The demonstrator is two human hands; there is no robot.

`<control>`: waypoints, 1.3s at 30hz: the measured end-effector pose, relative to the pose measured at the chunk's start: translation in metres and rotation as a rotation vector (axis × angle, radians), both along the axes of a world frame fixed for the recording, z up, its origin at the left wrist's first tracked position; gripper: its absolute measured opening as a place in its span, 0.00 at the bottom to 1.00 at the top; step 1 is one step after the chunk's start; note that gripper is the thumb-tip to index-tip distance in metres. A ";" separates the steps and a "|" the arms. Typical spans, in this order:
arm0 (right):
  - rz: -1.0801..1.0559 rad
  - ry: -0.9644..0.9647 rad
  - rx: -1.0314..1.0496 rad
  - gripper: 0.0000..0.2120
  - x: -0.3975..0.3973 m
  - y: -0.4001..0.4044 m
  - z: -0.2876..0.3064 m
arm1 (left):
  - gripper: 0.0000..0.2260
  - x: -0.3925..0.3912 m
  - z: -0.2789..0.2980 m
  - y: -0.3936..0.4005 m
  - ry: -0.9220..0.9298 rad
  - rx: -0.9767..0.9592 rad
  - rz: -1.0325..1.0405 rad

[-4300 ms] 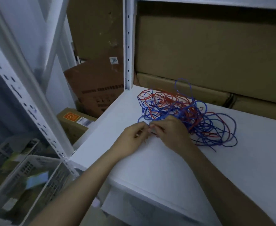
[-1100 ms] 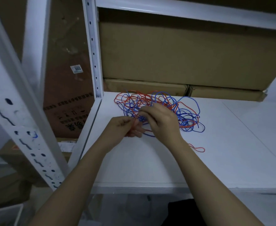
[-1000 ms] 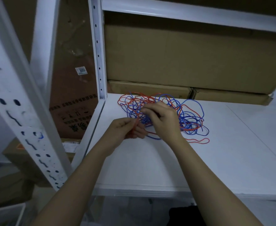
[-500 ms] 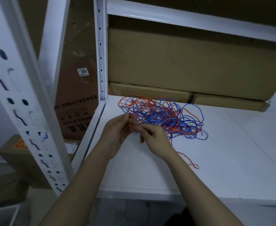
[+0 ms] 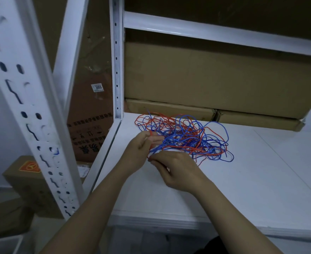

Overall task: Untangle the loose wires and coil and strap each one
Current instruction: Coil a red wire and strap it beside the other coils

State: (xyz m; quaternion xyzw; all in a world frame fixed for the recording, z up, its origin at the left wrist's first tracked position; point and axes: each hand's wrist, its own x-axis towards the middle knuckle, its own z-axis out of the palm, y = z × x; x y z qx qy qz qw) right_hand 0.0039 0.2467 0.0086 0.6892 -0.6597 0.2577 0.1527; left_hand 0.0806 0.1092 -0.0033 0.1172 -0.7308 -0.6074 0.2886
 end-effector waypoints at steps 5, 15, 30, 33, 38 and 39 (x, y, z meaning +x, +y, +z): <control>-0.094 -0.167 -0.259 0.07 -0.023 -0.005 0.022 | 0.12 0.010 0.004 0.013 0.014 0.050 -0.164; -0.104 -0.825 -0.055 0.08 -0.033 -0.017 0.010 | 0.10 0.027 0.028 0.020 0.270 0.434 -0.261; -0.108 -0.327 0.127 0.07 -0.018 0.017 -0.006 | 0.09 -0.005 -0.004 0.009 -0.078 -0.309 0.139; -0.118 -0.405 -0.005 0.06 -0.033 0.019 0.004 | 0.09 0.000 -0.006 0.013 -0.229 -0.479 0.008; -0.121 -0.562 -0.097 0.03 -0.048 0.011 0.014 | 0.13 0.015 0.004 0.024 -0.148 -0.234 -0.196; -0.102 -0.639 -0.112 0.04 -0.048 0.009 0.014 | 0.13 0.017 0.008 0.024 -0.132 -0.188 -0.218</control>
